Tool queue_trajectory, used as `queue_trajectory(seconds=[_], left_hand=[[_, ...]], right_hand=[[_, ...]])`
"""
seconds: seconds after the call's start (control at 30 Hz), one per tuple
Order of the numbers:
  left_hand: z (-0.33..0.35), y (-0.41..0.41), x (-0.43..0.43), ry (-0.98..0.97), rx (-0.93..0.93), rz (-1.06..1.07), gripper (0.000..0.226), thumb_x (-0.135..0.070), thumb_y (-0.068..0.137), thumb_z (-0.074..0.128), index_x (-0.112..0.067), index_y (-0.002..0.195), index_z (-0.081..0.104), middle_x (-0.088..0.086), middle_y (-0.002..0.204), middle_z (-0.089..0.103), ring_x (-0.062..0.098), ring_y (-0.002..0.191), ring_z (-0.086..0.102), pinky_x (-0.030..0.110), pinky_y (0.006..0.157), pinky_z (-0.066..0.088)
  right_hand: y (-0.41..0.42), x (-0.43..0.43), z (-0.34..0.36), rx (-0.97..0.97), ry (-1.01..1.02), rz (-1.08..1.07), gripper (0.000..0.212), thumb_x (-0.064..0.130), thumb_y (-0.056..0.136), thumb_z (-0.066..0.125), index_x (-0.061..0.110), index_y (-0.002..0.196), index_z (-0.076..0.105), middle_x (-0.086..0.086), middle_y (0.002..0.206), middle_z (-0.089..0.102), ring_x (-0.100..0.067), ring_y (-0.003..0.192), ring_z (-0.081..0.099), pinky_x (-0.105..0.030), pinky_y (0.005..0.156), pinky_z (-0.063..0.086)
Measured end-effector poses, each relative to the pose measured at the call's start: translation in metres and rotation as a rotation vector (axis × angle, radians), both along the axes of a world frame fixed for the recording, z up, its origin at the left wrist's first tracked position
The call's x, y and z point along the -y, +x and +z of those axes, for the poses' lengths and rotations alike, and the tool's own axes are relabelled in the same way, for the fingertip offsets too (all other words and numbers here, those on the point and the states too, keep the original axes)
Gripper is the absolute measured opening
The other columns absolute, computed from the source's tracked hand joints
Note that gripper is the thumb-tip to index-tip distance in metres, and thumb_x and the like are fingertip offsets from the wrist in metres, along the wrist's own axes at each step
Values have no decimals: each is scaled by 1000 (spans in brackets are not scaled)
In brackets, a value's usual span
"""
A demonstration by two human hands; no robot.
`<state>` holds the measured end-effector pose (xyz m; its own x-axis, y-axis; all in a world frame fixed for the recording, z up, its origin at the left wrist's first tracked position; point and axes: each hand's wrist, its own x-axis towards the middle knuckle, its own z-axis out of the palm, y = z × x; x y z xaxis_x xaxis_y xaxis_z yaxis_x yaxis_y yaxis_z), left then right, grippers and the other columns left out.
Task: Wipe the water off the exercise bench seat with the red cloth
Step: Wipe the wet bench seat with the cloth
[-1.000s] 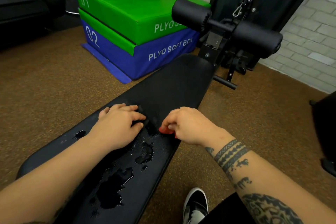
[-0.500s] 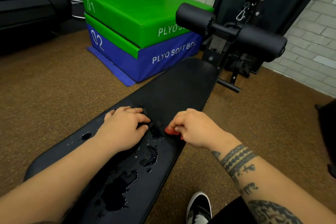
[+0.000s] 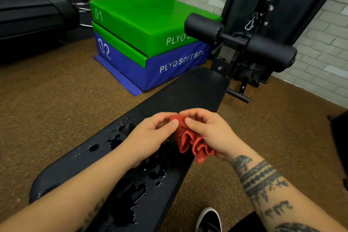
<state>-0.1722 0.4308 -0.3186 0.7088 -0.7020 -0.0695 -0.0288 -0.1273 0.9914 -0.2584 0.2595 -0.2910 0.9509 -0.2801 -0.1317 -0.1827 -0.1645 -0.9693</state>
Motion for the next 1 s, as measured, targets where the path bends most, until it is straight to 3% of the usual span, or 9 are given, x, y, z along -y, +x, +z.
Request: queue_trajectory(seconds=[0.1, 0.2, 0.3, 0.47, 0.6, 0.67, 0.8, 0.93, 1.0], left_hand=[[4, 3, 3, -115, -211, 164, 12, -21, 95, 62, -19, 104, 70, 6, 94, 75, 23, 86, 71, 42, 80, 59], [12, 14, 0, -205, -334, 315, 13, -26, 94, 63, -17, 87, 69, 9, 80, 70, 21, 71, 65, 36, 68, 55], [23, 22, -6, -269, -429, 359, 14, -29, 94, 63, -19, 84, 64, 3, 72, 68, 14, 60, 64, 31, 55, 55], [20, 32, -17, -287, -537, 295, 13, -24, 94, 61, -18, 104, 67, 7, 94, 74, 18, 76, 70, 38, 71, 59], [17, 37, -23, -488, -607, 232, 45, -6, 85, 59, -22, 127, 59, 3, 105, 72, 15, 79, 71, 36, 74, 57], [18, 37, -23, -561, -647, 236, 46, -4, 85, 58, -22, 127, 60, 3, 106, 72, 15, 78, 70, 34, 69, 59], [20, 33, -21, -496, -712, 268, 14, -9, 95, 56, -14, 102, 66, 5, 84, 75, 14, 68, 71, 29, 58, 59], [23, 37, -20, -558, -717, 301, 19, -9, 96, 55, -7, 113, 64, 11, 91, 75, 20, 73, 73, 35, 61, 62], [24, 39, -20, -585, -709, 315, 14, -9, 95, 56, -10, 106, 64, 9, 87, 75, 17, 69, 73, 30, 57, 61]], right_hand=[[8, -18, -9, -24, 319, -100, 30, 28, 89, 67, 10, 114, 67, -21, 108, 71, -26, 89, 67, -43, 88, 55], [11, -23, -10, -103, 427, 57, 47, 32, 81, 70, 7, 120, 62, -14, 102, 72, -24, 86, 69, -36, 77, 57], [23, -23, -9, -68, 329, 65, 19, 18, 89, 67, 8, 104, 66, -10, 88, 71, -14, 72, 67, -24, 66, 55], [39, -21, -2, 21, 317, -140, 12, 17, 95, 62, 10, 88, 70, -9, 76, 69, -16, 64, 62, -20, 56, 51], [45, -24, 0, 17, 607, -195, 36, 26, 97, 56, -3, 117, 64, -25, 112, 70, -36, 98, 67, -45, 91, 54], [50, -26, 1, 24, 673, -177, 42, 29, 100, 51, -2, 127, 60, -24, 121, 68, -37, 108, 65, -47, 96, 53], [62, -32, -9, 28, 360, -241, 45, 45, 95, 57, 10, 122, 61, -9, 114, 71, -16, 96, 68, -39, 94, 53], [65, -37, -20, 214, -250, -61, 66, 65, 77, 64, 39, 135, 48, 7, 136, 56, -3, 122, 56, -27, 107, 44], [65, -42, -24, 320, -395, 103, 67, 58, 77, 67, 37, 138, 48, 10, 136, 56, 2, 124, 52, -18, 105, 41]])
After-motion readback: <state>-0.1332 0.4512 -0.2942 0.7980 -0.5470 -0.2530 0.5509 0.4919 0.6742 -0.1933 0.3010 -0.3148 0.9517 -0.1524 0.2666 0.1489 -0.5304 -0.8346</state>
